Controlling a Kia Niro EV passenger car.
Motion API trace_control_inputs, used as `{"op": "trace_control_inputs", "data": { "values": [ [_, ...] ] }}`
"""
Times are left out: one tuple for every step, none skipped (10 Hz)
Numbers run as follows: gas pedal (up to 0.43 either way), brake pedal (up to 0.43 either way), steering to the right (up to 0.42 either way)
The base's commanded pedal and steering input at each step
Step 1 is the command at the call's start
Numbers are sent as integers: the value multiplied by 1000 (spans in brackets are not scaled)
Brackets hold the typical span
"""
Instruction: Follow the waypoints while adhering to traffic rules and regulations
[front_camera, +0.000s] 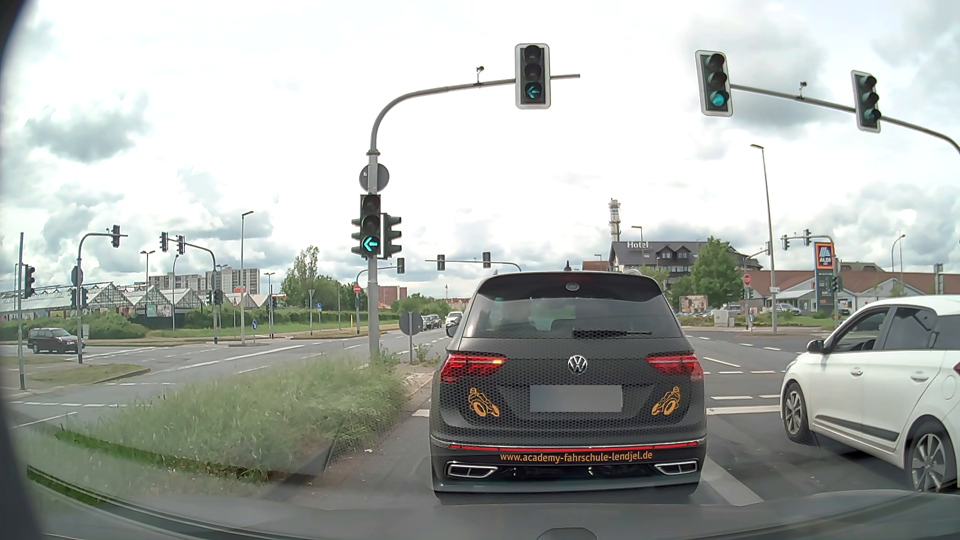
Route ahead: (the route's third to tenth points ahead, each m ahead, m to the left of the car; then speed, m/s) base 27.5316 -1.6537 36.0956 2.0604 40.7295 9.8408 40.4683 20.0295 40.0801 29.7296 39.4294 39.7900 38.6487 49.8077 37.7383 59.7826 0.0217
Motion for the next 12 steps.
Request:
{"op": "trace_control_inputs", "data": {
  "values": [
    [0, 18, 7],
    [0, 55, 7],
    [0, 55, 7],
    [0, 49, 7],
    [0, 49, 7],
    [0, 24, 7],
    [0, 0, 7],
    [0, 0, 7],
    [0, 0, 6],
    [0, 0, 6],
    [0, 0, 6],
    [8, 0, 6]
  ]
}}
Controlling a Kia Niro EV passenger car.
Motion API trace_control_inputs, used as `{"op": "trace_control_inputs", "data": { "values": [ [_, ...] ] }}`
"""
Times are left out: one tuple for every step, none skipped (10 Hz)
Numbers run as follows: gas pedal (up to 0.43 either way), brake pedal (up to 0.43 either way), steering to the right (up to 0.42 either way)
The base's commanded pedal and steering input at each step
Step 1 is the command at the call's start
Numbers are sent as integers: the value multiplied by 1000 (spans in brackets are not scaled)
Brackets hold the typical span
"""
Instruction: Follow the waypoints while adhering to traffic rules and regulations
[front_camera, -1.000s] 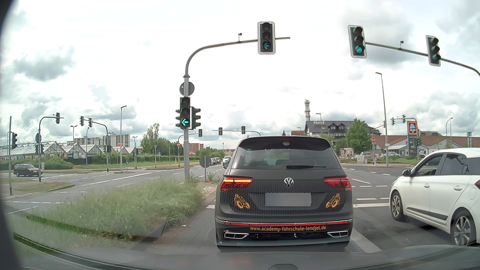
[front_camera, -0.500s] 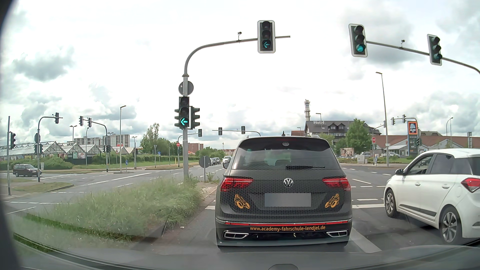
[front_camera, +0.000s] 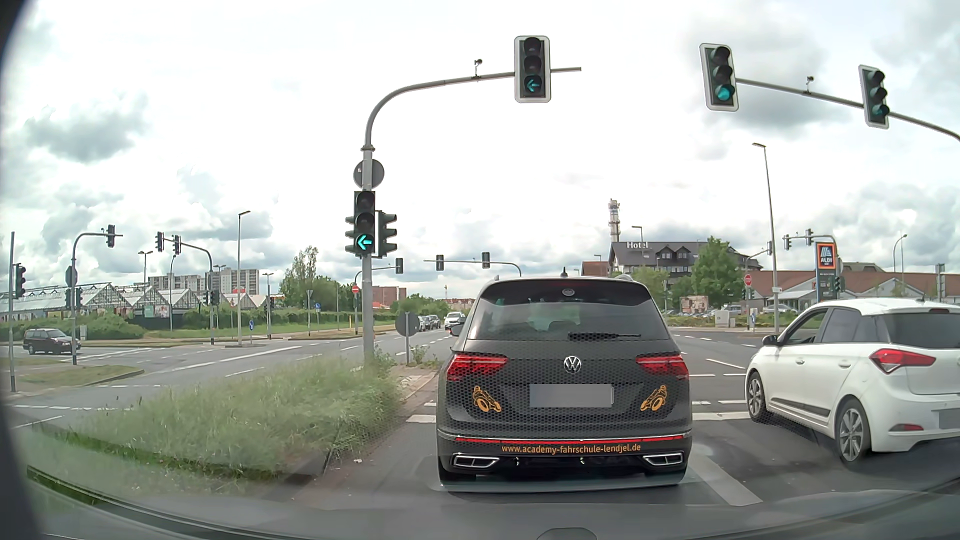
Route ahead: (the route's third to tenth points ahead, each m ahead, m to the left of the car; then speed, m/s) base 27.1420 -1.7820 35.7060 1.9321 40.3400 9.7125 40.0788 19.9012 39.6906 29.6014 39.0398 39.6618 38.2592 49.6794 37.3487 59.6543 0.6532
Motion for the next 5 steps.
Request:
{"op": "trace_control_inputs", "data": {
  "values": [
    [59, 0, 6],
    [79, 0, 6],
    [87, 0, 6],
    [98, 0, 6],
    [110, 0, 6]
  ]
}}
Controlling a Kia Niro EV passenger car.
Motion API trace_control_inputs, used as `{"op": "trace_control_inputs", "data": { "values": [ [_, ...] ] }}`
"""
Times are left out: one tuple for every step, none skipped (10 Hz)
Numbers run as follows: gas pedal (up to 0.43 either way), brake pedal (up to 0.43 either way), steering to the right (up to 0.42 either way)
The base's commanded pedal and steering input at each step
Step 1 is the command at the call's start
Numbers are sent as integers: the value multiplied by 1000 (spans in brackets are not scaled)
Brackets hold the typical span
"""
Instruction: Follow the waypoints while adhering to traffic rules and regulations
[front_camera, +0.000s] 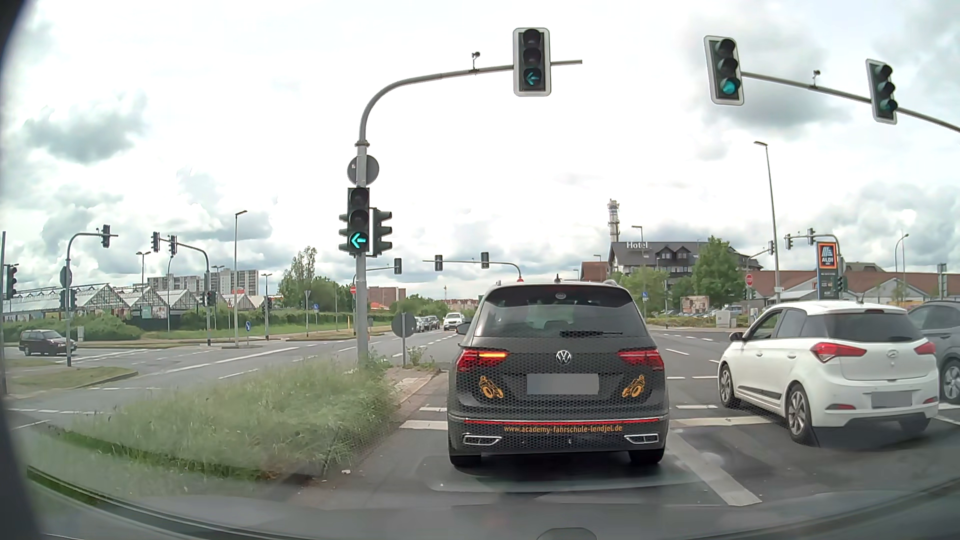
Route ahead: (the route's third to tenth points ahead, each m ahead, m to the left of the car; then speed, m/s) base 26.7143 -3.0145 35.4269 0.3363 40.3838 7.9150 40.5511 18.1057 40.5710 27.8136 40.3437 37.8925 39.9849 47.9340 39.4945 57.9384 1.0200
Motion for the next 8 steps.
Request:
{"op": "trace_control_inputs", "data": {
  "values": [
    [130, 0, 6],
    [150, 0, 6],
    [169, 0, 5],
    [169, 0, 5],
    [177, 0, 5],
    [189, 0, 4],
    [197, 0, 4],
    [220, 0, 3]
  ]
}}
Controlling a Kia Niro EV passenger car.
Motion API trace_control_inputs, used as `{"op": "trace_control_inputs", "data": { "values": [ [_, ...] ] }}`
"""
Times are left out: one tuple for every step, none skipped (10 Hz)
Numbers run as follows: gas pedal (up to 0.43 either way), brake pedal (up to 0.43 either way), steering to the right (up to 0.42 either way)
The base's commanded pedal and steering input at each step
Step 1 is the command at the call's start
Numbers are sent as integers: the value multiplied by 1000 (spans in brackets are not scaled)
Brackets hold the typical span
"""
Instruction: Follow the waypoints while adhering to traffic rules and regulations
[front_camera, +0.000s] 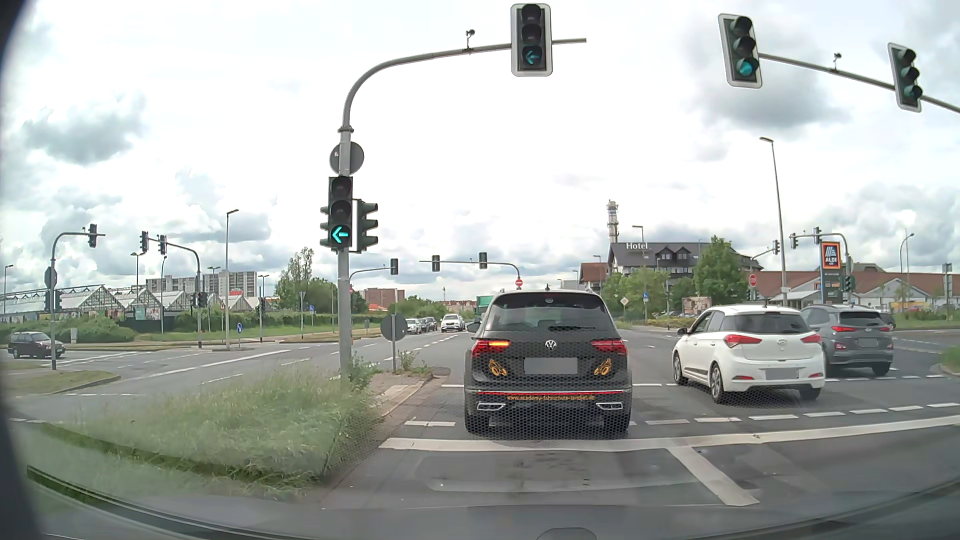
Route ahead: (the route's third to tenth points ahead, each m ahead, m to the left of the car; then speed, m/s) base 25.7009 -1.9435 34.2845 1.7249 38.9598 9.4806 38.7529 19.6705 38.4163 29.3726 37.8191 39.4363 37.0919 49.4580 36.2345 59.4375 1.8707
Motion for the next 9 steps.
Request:
{"op": "trace_control_inputs", "data": {
  "values": [
    [240, 0, 3],
    [248, 0, 4],
    [260, 0, 3],
    [268, 0, 3],
    [268, 0, 3],
    [268, 0, 3],
    [280, 0, 3],
    [287, 0, 3],
    [299, 0, 3]
  ]
}}
